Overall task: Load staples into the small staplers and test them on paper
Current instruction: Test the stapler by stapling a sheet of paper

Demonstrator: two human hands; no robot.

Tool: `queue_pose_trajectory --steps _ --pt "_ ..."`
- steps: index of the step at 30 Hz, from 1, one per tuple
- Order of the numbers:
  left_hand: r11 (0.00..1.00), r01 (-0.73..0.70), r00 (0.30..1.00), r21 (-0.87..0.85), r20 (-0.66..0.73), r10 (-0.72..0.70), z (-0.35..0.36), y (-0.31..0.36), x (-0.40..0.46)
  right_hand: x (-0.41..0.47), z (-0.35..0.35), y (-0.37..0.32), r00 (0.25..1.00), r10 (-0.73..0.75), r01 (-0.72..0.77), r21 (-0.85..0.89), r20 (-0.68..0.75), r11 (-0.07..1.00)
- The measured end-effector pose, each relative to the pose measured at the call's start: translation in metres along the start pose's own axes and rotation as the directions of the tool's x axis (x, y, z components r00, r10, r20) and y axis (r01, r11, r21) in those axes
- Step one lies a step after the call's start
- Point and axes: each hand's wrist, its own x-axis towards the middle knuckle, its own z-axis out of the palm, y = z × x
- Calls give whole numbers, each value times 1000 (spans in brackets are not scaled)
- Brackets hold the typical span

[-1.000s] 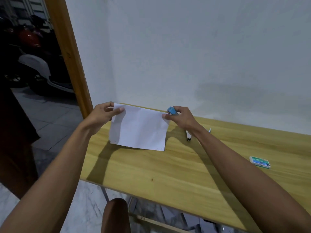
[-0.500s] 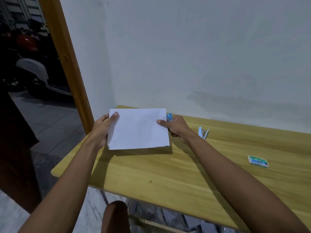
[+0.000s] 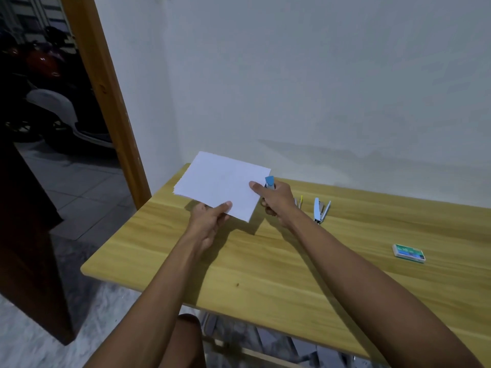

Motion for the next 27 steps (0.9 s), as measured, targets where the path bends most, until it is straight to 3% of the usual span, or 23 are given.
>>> queue_pose_trajectory --steps 3,5,8,16,22,27 --pt "982 -181 960 62 -206 190 5 3 3 -2 -8 3 975 139 -156 84 173 984" --pt "948 -290 923 133 -224 314 7 5 6 -3 -13 11 941 185 -222 105 283 969" --pt "897 -330 894 294 -208 397 8 9 13 -11 -16 20 915 173 -224 105 365 969" --pt "850 -356 918 389 -22 395 6 16 18 -19 -10 9 864 94 -166 104 494 981" --pt "829 -374 913 416 11 407 6 20 16 -20 -9 3 845 57 -69 2 532 998" --pt "800 -397 889 450 -30 458 9 22 16 -21 -9 -1 863 48 -67 19 504 998"
